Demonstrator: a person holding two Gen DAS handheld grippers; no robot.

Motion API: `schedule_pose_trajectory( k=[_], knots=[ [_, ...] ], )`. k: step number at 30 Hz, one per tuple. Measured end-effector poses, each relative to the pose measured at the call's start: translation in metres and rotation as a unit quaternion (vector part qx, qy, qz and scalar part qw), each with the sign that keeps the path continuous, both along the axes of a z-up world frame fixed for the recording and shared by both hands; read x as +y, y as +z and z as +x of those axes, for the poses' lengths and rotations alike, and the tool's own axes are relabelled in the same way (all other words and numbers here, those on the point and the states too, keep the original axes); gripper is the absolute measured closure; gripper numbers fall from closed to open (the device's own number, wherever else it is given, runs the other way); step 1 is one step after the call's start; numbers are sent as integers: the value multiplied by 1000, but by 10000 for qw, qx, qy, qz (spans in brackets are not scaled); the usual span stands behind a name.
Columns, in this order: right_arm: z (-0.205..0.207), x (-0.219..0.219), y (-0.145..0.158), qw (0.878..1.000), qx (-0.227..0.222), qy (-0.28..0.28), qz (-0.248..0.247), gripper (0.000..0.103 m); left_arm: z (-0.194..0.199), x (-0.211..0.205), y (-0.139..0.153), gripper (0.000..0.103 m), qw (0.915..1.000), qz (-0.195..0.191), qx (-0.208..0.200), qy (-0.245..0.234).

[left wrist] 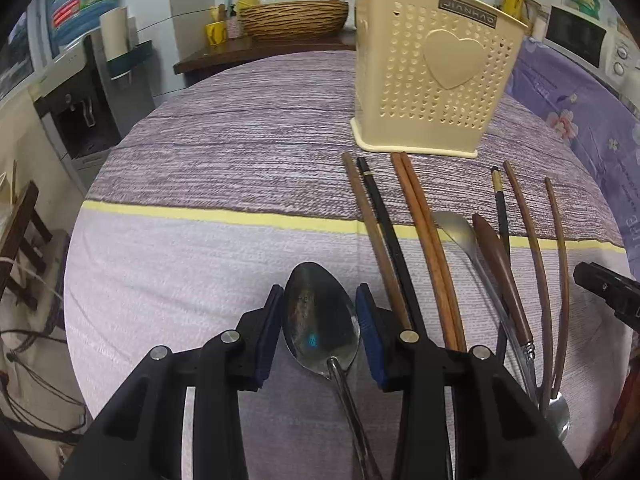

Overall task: Organize utensils
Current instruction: 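Grasp the steel spoon with the left gripper while the right approaches the chopsticks, then grasp one brown chopstick with the right gripper while the left lifts the spoon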

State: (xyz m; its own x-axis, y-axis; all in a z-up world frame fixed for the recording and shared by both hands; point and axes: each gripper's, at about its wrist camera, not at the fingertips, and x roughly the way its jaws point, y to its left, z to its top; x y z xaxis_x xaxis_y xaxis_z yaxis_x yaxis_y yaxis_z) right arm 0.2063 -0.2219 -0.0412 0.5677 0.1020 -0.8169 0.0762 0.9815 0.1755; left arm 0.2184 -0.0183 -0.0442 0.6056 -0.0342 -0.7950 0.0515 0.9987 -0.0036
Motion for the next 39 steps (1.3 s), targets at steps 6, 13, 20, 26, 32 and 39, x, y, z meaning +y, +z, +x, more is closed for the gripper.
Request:
schedule_pose_trajectory(
  k=[6,13,20,26,32,39],
  knots=[
    [16,-7,7,9999,-47,-49,-79,72,34,7,1,66,9997,-25,155,-205],
    [49,-12,4,9995,86,-284,-109,72,54,14,8,59,9993,-248,176,-195],
    [71,-12,-7,9979,169,-507,-373,72,23,23,26,22,9991,-150,-318,243],
    [89,-1,-8,9976,217,-381,-534,72,31,13,10,34,9994,-12,62,339],
    [107,7,-8,9975,216,-327,-595,79,45,9,-1,46,9983,48,268,509],
    [113,11,-10,9971,199,-363,-636,85,58,4,0,58,9976,101,339,598]
  ],
)
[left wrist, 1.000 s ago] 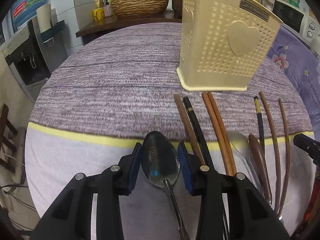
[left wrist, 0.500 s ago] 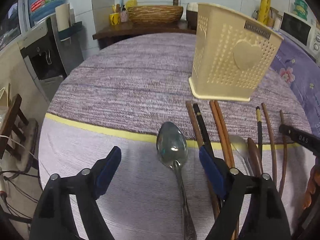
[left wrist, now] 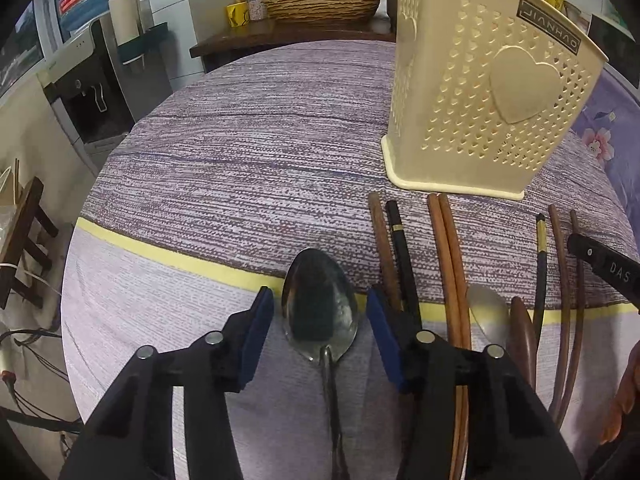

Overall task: Organize utensils
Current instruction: 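Grasp one brown chopstick with the right gripper while the left lifts the spoon, then carry the spoon and chopstick over the cream holder and lower them in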

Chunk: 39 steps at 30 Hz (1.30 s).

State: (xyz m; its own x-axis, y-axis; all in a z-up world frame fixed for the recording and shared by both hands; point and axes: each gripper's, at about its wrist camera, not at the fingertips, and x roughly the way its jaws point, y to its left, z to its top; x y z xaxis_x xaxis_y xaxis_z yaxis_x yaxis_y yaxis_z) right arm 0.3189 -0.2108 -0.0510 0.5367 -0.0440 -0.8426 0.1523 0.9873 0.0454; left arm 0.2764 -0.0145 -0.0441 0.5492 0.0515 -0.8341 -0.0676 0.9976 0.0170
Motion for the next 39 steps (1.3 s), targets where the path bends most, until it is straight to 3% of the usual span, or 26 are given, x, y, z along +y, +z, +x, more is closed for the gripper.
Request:
schedule_pose_trajectory(
  k=[2,12,18,26,32,39],
  knots=[
    [3,3,0,10000,-15,0,-69,90,2,-2,1,65,10000,-12,-16,13],
    [5,-5,5,9989,-229,58,409,94,1,-4,11,65,9996,-92,-234,-121],
    [-8,-13,39,9952,-740,161,623,95,-5,4,52,65,9953,-315,-871,-293],
    [-60,-34,115,9772,-1977,424,653,95,-12,30,105,65,9802,-660,-1836,-350],
    [-82,-41,143,9674,-2424,486,553,95,-16,31,105,65,9780,-663,-1943,-382],
    [-93,-44,146,9664,-2447,537,580,95,-22,33,105,65,9766,-673,-2006,-377]
  ],
)
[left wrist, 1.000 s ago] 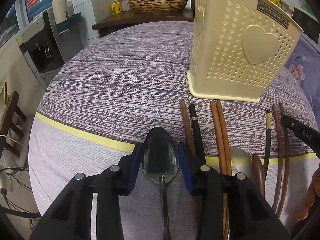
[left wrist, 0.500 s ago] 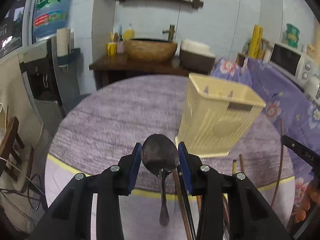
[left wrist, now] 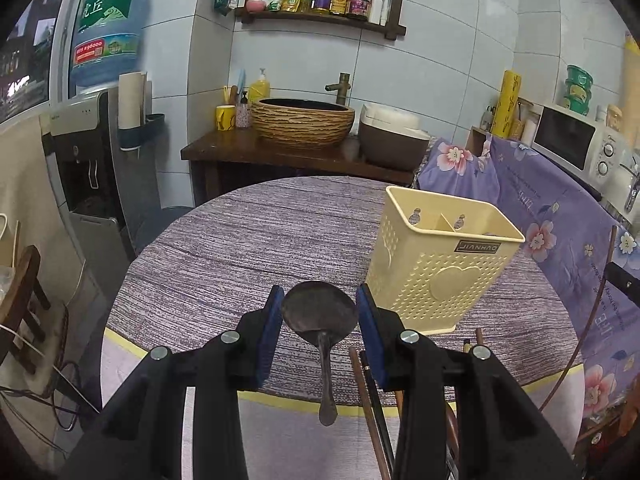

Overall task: Organize utensils
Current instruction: 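Carry the spoon and chopstick over the cream holder and lower them in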

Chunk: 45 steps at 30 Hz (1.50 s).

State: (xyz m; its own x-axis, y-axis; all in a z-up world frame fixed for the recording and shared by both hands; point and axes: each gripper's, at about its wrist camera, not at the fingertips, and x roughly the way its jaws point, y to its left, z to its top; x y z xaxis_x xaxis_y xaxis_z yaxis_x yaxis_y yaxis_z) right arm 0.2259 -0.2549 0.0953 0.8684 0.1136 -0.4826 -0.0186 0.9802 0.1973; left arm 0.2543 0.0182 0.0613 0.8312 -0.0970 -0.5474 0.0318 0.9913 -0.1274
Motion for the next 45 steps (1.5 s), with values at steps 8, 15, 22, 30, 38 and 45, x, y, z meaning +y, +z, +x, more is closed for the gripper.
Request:
schedule_pose_trajectory(
  k=[8,15,22,30,38,45],
  knots=[
    [-9,-8,14,9998,-197,-15,-48,95,0,6,10,65,9999,-94,-87,-41],
    [-2,-9,42,9987,-482,-48,-155,95,12,13,45,65,9993,-201,-271,-157],
    [28,0,123,9937,-1106,86,-131,95,33,2,135,65,9944,-327,-933,-387],
    [62,32,173,9878,-1455,426,352,95,63,-42,162,65,9896,-416,-1241,-593],
    [95,63,101,9937,-1036,397,145,95,87,-67,91,65,9948,-308,-788,-573],
    [109,66,51,9972,-572,405,245,95,88,-75,49,65,9970,-55,-487,-603]
  ],
)
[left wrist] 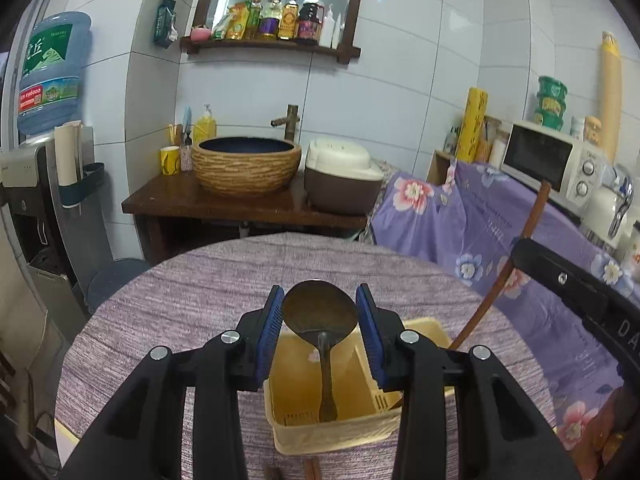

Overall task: Organize utensils
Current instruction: 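Carry the spoon and chopstick over the cream holder and lower them in, then open both grippers to drop the spoon and chopstick into the holder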

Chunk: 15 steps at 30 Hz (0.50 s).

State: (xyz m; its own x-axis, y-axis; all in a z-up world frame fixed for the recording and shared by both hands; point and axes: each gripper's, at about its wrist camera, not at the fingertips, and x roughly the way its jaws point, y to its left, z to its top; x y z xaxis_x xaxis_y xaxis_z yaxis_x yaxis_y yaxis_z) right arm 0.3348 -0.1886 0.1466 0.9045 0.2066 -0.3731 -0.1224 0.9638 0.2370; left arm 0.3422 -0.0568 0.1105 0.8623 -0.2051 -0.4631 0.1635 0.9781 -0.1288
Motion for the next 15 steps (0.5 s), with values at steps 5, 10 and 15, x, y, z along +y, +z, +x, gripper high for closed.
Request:
schedule_pose_trajectory(
  k=[5,10,15],
  knots=[
    [1,-2,-13,9999,118,-33,18,95,1,-7,-19,65,9998,137,153,-49],
    [0,-5,-15,9999,92,-69,17,95,5,-10,-32,65,9994,165,314,-63],
    [0,-4,-17,9999,69,-73,-27,95,4,-12,-31,64,9992,241,313,-111]
  ],
)
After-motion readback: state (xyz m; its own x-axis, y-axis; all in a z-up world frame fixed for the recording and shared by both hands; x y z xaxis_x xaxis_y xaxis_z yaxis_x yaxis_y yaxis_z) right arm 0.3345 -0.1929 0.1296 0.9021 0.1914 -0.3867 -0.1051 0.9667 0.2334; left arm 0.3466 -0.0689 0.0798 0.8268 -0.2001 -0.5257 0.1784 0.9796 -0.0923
